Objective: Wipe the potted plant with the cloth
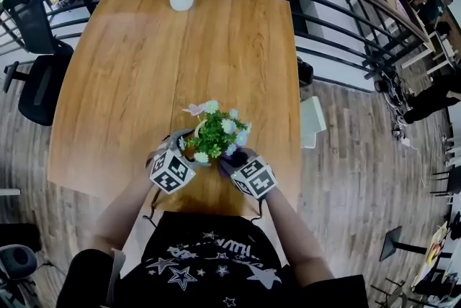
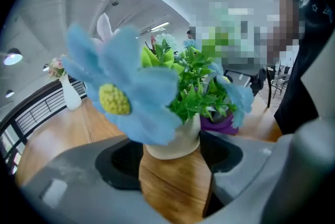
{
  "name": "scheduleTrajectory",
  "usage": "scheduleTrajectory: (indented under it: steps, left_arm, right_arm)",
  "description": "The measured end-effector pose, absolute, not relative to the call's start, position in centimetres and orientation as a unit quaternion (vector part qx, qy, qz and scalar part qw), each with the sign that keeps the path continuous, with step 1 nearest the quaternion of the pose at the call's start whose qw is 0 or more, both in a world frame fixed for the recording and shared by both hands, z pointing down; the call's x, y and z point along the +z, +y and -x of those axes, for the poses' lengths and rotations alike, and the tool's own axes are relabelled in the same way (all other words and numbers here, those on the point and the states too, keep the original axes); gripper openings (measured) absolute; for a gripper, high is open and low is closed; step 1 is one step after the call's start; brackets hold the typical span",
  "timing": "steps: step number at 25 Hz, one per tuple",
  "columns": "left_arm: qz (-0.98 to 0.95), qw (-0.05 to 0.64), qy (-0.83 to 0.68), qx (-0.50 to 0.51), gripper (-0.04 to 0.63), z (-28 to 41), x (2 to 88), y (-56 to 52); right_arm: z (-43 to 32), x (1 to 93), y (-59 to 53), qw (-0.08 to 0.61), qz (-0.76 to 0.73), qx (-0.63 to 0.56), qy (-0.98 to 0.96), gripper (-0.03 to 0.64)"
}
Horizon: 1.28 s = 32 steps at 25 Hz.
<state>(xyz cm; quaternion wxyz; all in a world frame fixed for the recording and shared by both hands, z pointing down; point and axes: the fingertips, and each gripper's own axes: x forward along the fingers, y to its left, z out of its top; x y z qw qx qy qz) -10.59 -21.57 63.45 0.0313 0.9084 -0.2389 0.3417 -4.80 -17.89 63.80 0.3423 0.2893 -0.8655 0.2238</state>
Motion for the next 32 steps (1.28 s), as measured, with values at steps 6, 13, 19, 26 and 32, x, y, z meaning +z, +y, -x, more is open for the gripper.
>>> scheduleTrajectory:
  steps: [6, 13, 19, 26, 32]
  left_arm:
    - [-0.895, 0.049, -0.283, 0.341, 0.353, 10.2, 63.4, -21.2]
    - [-0.885, 0.06, -0.324, 0.33, 0.353, 10.0, 63.3, -21.0]
    - [-0.879, 0.07, -0.339, 0.328, 0.354, 9.8, 63.1, -21.0]
    - [-0.853, 0.086, -0.406, 0.316, 0.354, 10.6, 63.4, -20.8]
    - [-0.813, 0.114, -0.495, 0.284, 0.354, 11.7, 61.7, -19.4]
  right_arm:
    - [5.8, 63.5, -16.8, 0.347, -0.267, 0.212, -0.874, 0.098]
    - [6.8, 63.3, -15.4, 0.348, -0.233, 0.202, -0.885, 0.098]
    - [5.5, 62.8, -15.3, 0.34, -0.237, 0.204, -0.887, 0.1]
    - [1.9, 62.3, -14.5, 0.337, -0.223, 0.187, -0.895, 0.101]
    - [-2.1, 61.6, -13.8, 0.324, -0.223, 0.185, -0.901, 0.101]
